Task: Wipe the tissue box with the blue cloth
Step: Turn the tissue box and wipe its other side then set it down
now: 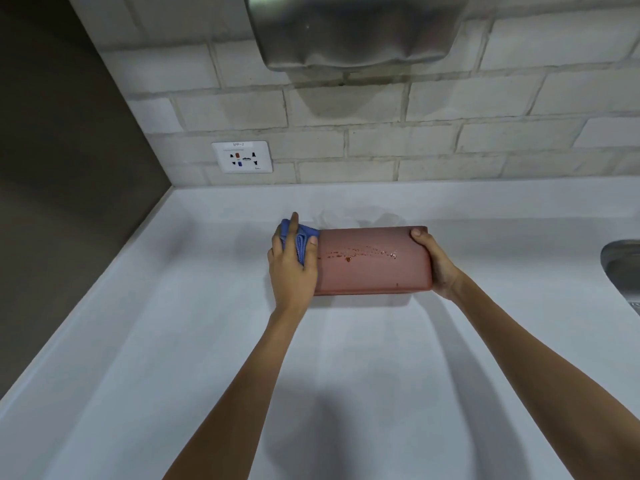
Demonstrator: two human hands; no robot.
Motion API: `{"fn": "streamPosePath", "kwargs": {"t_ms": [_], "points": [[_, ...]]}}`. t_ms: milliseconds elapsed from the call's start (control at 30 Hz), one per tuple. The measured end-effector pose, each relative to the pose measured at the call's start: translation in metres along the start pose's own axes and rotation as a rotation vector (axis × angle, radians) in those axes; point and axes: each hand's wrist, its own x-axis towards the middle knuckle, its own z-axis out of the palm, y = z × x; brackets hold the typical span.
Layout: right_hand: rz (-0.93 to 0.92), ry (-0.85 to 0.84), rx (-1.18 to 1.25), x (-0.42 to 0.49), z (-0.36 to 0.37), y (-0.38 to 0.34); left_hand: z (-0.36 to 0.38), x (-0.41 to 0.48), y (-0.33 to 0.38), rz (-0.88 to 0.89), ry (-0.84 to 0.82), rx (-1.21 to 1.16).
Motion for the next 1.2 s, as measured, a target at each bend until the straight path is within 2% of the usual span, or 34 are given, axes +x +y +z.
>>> {"fn": "streamPosePath", "kwargs": {"t_ms": [100,333,500,633,700,867,933,1067,1200], "points": [[-0.008,0.010,0.025,-0.002,0.002,0.002,-0.002,-0.008,0.000,0.091,-0.002,0.168],[-0.014,0.042,0.014,-0.006,0.005,0.000,-0.019,-0.063,-0.022,0.213,-0.074,0.267],[0.010,0.090,-0.030,-0.011,0.008,0.003,-0.016,-0.019,-0.002,0.197,-0.037,0.366],[0.022,0.104,-0.046,-0.016,0.009,0.001,-0.001,-0.002,0.014,0.193,-0.052,0.548],[0.018,0.116,-0.037,-0.016,0.007,0.001,-0.004,-0.015,0.013,0.255,-0.063,0.578],[0.025,0.102,-0.043,-0.016,0.005,0.001,-0.030,-0.044,-0.016,0.571,-0.102,0.689],[0.031,0.097,-0.051,-0.017,0.004,0.000,-0.032,-0.035,-0.012,0.543,-0.107,0.684],[0.050,0.083,-0.073,-0.018,0.006,0.001,-0.008,-0.014,0.021,0.332,-0.060,0.619],[0.063,0.089,-0.080,-0.016,0.002,0.000,0.001,-0.033,0.023,0.521,-0.076,0.768]]}}
